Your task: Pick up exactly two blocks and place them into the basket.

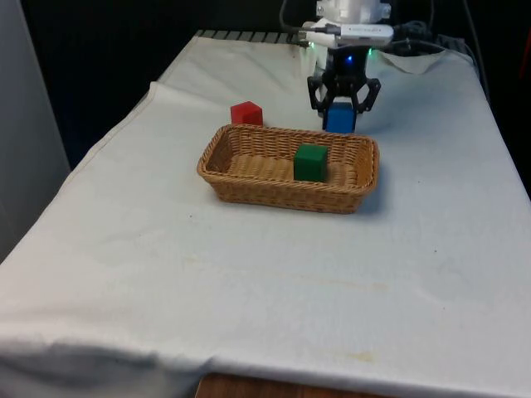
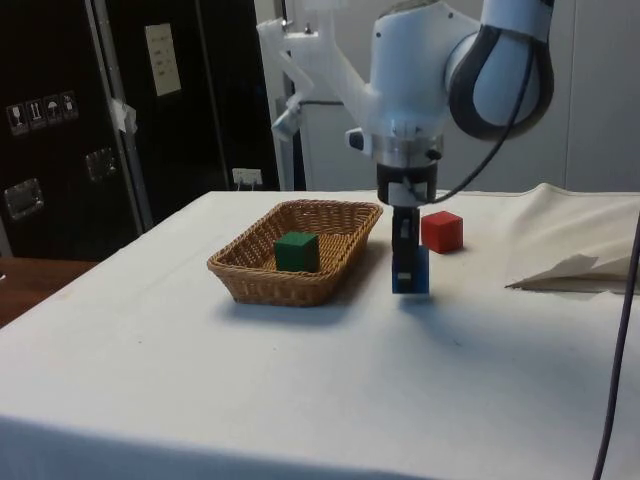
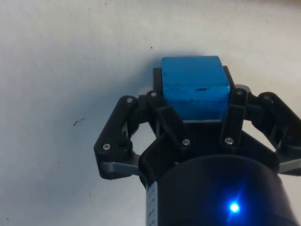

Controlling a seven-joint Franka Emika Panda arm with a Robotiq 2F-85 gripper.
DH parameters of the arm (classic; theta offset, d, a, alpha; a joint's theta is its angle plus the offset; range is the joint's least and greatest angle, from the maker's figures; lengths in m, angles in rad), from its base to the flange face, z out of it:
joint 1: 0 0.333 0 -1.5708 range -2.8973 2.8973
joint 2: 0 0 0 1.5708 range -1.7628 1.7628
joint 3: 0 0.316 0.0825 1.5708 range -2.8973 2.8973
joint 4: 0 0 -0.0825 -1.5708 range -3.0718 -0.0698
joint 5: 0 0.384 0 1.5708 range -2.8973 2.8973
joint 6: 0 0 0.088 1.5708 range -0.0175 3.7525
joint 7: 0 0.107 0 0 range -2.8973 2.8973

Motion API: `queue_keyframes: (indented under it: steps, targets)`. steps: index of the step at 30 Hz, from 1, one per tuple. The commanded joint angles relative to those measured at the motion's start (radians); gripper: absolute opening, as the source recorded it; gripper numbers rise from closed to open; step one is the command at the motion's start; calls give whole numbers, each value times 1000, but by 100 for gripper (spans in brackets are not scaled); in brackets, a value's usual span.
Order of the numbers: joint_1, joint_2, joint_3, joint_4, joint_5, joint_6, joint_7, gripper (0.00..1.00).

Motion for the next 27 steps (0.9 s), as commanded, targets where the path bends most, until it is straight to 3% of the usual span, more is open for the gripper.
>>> queue_keyframes:
  steps: [1, 4, 12, 13, 15, 21, 27]
  targets:
    - [0, -29, -12, 0, -16, -31, 1, 2]
    - [0, -38, -5, -3, 0, -33, -7, 2]
    - [-10, -173, -21, 1, -16, -164, -27, 2]
    - [-4, -175, -20, -3, 0, -159, -35, 2]
    - [-13, -193, -26, 9, -13, -189, -38, 2]
    - [-11, -230, -46, 38, 0, -241, -71, 2]
    - [-17, -258, -74, 101, 2, -327, -112, 2]
